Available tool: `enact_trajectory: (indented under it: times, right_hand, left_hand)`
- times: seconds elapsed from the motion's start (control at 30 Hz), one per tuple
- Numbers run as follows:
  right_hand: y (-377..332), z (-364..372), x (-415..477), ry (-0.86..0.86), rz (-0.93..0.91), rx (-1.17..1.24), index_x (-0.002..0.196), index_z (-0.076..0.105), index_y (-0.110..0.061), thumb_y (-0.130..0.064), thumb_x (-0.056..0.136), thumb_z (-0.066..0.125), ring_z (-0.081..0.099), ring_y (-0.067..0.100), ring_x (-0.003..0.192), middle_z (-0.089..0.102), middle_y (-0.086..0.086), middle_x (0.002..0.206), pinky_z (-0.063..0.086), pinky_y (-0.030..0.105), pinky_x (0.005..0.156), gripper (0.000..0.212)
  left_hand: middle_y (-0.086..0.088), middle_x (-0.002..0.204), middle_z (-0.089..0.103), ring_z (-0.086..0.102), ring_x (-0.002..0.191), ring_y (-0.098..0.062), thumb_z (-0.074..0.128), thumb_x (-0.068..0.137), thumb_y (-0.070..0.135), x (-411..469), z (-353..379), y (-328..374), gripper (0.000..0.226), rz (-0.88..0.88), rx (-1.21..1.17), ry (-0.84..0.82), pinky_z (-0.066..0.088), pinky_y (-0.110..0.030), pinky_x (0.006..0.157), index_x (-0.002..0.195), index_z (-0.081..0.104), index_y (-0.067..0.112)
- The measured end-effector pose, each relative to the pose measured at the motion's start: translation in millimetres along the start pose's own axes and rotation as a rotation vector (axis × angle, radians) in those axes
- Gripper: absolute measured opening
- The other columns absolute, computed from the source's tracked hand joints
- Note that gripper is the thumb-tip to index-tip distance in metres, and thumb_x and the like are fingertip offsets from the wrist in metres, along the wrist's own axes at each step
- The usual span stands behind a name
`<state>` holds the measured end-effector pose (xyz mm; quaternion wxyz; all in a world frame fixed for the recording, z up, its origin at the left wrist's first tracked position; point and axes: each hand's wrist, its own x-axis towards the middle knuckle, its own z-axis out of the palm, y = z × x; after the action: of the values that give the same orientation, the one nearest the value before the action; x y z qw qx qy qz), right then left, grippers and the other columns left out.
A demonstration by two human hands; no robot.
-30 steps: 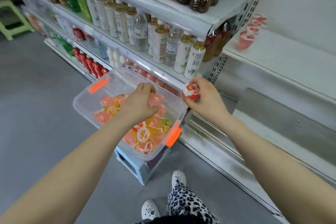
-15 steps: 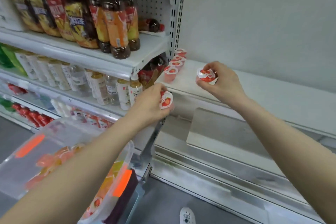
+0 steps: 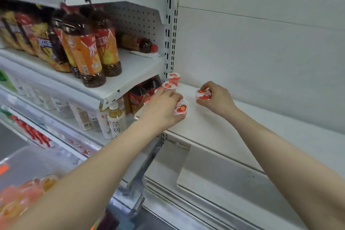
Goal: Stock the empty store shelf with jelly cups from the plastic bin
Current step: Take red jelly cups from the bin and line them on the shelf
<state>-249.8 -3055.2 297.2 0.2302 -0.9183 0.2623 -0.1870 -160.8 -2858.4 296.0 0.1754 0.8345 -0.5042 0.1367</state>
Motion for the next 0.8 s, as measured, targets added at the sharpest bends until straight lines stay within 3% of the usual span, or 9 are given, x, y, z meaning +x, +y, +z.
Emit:
enact_trajectory:
  times: [0.3, 0.5, 0.67, 0.8]
  right_hand:
    - [12, 27, 59, -0.098, -0.068, 0.04, 0.109, 0.059, -0.019, -0.031, 0.079, 0.075, 0.059, 0.027, 0.099, 0.064, 0.009, 0.107, 0.046, 0.037, 0.086, 0.036]
    - [15, 38, 86, -0.082, -0.1, 0.056, 0.111, 0.059, -0.019, -0.03, 0.081, 0.074, 0.06, 0.027, 0.099, 0.063, 0.008, 0.108, 0.043, 0.032, 0.081, 0.035]
    - [21, 42, 92, -0.061, -0.151, 0.076, 0.111, 0.059, -0.019, -0.032, 0.082, 0.073, 0.06, 0.026, 0.092, 0.062, 0.007, 0.103, 0.044, 0.034, 0.08, 0.035]
    - [28, 40, 91, -0.082, -0.209, 0.073, 0.113, 0.06, -0.021, -0.034, 0.083, 0.073, 0.061, 0.023, 0.092, 0.06, 0.004, 0.106, 0.047, 0.033, 0.083, 0.035]
  left_hand:
    - [0.002, 0.125, 0.056, 0.042, 0.116, -0.022, 0.056, 0.083, 0.055, 39, 27, -6, 0.053, -0.073, 0.078, -0.072, 0.035, -0.033, 0.1, 0.126, 0.055, 0.024]
    - [0.003, 0.122, 0.059, 0.043, 0.115, -0.021, 0.056, 0.083, 0.055, 53, 38, -10, 0.052, -0.07, 0.115, -0.067, 0.039, -0.033, 0.101, 0.124, 0.058, 0.024]
    - [0.001, 0.113, 0.06, 0.045, 0.111, -0.021, 0.057, 0.084, 0.053, 65, 45, -9, 0.046, -0.041, 0.136, -0.033, 0.036, -0.029, 0.096, 0.117, 0.062, 0.021]
    - [0.0, 0.118, 0.058, 0.044, 0.115, -0.021, 0.057, 0.083, 0.052, 78, 49, -7, 0.046, -0.049, 0.129, -0.032, 0.038, -0.03, 0.095, 0.118, 0.062, 0.021]
